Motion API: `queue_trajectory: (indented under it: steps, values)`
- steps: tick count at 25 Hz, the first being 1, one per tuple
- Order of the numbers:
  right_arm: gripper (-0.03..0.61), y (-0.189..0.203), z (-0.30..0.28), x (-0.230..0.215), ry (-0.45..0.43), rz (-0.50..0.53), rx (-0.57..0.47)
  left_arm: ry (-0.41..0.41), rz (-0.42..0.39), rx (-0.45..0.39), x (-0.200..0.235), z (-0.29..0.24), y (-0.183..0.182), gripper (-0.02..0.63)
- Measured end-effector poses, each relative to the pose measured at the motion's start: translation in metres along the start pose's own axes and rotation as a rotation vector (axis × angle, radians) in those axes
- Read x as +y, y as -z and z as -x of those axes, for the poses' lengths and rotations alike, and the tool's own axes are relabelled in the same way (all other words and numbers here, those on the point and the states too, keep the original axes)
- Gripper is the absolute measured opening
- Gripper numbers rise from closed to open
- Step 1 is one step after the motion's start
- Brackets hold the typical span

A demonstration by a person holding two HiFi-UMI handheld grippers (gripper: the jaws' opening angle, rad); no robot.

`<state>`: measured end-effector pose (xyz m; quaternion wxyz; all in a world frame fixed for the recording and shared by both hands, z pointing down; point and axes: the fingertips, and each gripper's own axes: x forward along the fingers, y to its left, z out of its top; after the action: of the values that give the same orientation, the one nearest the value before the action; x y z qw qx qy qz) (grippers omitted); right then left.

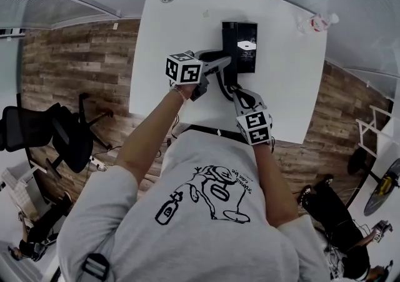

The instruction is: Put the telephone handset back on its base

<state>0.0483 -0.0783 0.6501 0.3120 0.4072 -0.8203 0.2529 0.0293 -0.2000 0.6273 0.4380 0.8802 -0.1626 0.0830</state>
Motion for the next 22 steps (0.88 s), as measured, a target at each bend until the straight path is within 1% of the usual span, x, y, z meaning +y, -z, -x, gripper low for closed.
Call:
queue_trajectory:
  steps: [11,19,22]
  values:
    - [0.015,-0.004,-0.006,-0.002,-0.015,-0.017,0.001,-0.064,-0.076,0.104,0.013,-0.009,0.004,0.126]
    - [0.015,-0.004,-0.008,-0.005,-0.012,-0.036,0.005,-0.160,-0.190,0.190,0.015,-0.011,0.005,0.152]
    - [0.015,-0.006,-0.008,-0.007,-0.011,-0.047,0.001,-0.232,-0.272,0.230,0.017,-0.010,0.002,0.167]
